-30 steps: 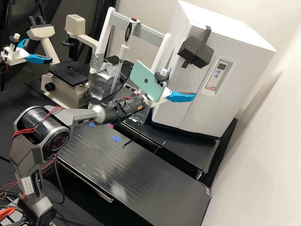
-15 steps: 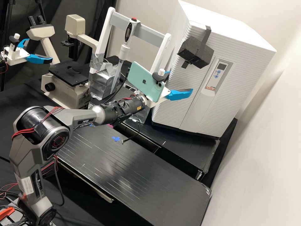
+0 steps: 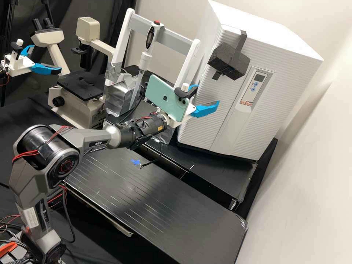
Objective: Open the door
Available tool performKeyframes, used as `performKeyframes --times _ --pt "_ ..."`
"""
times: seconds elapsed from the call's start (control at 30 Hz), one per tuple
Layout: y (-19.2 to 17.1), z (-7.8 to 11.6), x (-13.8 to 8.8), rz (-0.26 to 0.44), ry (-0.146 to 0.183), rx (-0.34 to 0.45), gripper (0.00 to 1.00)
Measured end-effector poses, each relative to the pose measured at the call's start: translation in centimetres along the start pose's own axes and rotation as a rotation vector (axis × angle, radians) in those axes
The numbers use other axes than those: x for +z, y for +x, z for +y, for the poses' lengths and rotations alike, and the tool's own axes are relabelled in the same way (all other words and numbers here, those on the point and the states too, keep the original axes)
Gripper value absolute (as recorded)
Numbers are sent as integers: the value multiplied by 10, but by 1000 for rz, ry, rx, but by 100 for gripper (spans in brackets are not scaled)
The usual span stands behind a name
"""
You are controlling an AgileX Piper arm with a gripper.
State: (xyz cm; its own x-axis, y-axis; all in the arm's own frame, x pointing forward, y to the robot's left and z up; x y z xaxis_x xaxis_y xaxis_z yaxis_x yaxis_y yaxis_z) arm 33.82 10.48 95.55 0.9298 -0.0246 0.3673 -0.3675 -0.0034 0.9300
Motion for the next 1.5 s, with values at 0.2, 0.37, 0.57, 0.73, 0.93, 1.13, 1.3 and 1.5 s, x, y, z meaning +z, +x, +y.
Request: performKeyframes --times 0.2,0.37,0.57,0.73,0.93,1.13,1.3,1.5 --pt "0 -1 -1 13 -11 -7 0" --pt "0 -1 -2 21 -9 -12 0" --pt "1 -2 -2 32 -13 -21 0" --pt "1 0 0 40 -34 -22 0" --pt "1 1 1 49 -39 -26 0" --pt "2 3 4 54 -38 -30 0" --pt "1 5 10 64 -37 -32 0" --pt "-3 11 17 79 -38 -38 0"
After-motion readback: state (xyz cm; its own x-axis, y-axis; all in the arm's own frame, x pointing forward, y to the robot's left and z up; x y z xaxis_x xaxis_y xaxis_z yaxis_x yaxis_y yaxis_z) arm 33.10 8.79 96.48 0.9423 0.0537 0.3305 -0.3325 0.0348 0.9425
